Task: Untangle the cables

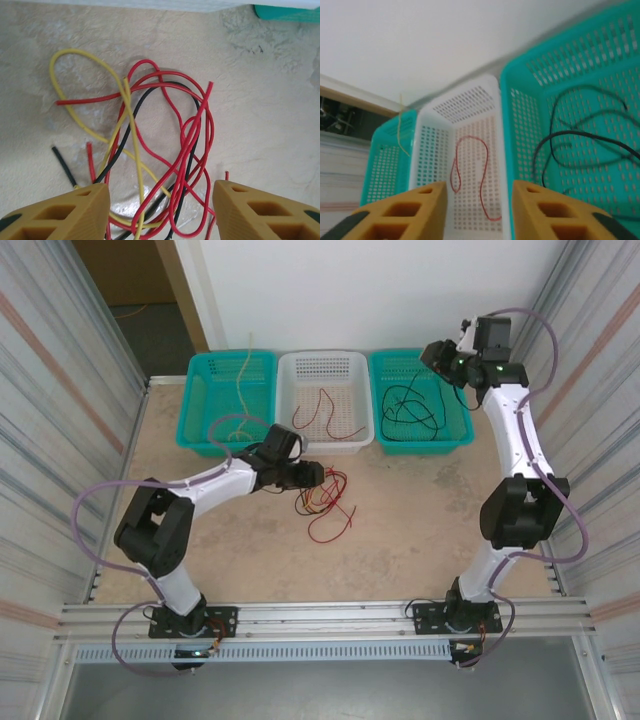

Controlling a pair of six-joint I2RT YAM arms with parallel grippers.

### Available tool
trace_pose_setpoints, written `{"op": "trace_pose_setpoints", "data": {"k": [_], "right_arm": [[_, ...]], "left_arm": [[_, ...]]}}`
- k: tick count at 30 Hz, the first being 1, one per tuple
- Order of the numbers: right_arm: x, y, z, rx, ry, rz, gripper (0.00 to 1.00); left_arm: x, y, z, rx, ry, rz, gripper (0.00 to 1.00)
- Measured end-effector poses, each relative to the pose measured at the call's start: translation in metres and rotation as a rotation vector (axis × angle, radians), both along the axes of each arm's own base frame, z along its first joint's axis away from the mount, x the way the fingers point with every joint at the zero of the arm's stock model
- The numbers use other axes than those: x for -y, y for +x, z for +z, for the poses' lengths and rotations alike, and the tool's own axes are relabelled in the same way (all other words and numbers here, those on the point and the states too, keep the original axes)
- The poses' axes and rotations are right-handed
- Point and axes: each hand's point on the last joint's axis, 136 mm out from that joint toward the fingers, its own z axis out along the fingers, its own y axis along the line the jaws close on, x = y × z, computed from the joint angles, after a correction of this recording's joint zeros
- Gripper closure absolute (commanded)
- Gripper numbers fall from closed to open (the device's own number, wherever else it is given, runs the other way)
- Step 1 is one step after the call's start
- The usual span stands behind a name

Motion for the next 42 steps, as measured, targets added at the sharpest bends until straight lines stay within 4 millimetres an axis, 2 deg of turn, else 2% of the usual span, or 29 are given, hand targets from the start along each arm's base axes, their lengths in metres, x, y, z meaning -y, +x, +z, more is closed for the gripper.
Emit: {"op": "trace_pose_setpoints", "data": {"k": [4,6,9,13,16,18,20,22,28,33,38,42], "right_arm": [[-0.004,-0.027,-0.051,-0.122,-0.011,-0.004,0.56],[-0.010,-0.049,-0.064,-0.159,-0.023,0.000,0.55],[-0.028,-0.087,-0.053,-0.135,-0.046,0.030,0.55],[-0.059,-0.140,-0.004,0.013,-0.061,0.097,0.56],[-0.073,-0.174,0.016,0.094,-0.075,0.130,0.56],[-0.082,-0.192,0.014,0.107,-0.088,0.150,0.56],[-0.093,-0.208,0.005,0.099,-0.102,0.177,0.56],[-0.104,-0.221,-0.013,0.064,-0.115,0.206,0.55],[-0.132,-0.244,-0.059,-0.036,-0.132,0.276,0.53],[-0.161,-0.241,-0.084,-0.091,-0.103,0.317,0.51],[-0.193,-0.234,-0.098,-0.118,-0.057,0.368,0.46],[-0.207,-0.229,-0.103,-0.124,-0.024,0.388,0.46]], "left_arm": [[0.007,0.009,-0.011,0.027,0.132,-0.042,0.46],[0.010,0.012,-0.017,0.037,0.194,-0.061,0.47],[0.009,0.016,-0.028,0.048,0.284,-0.076,0.56],[0.003,0.015,-0.038,0.060,0.377,-0.083,0.76],[-0.001,0.015,-0.036,0.080,0.411,-0.078,0.92],[-0.002,0.014,-0.032,0.096,0.415,-0.075,1.00],[-0.003,0.010,-0.023,0.123,0.407,-0.082,1.00],[-0.002,0.003,-0.006,0.164,0.373,-0.085,1.00],[0.001,-0.013,0.065,0.298,0.189,-0.071,1.00],[-0.001,-0.028,0.107,0.366,0.036,-0.082,1.00],[-0.005,-0.037,0.129,0.385,-0.071,-0.097,1.00],[-0.015,-0.037,0.124,0.355,-0.127,-0.077,1.00]]}}
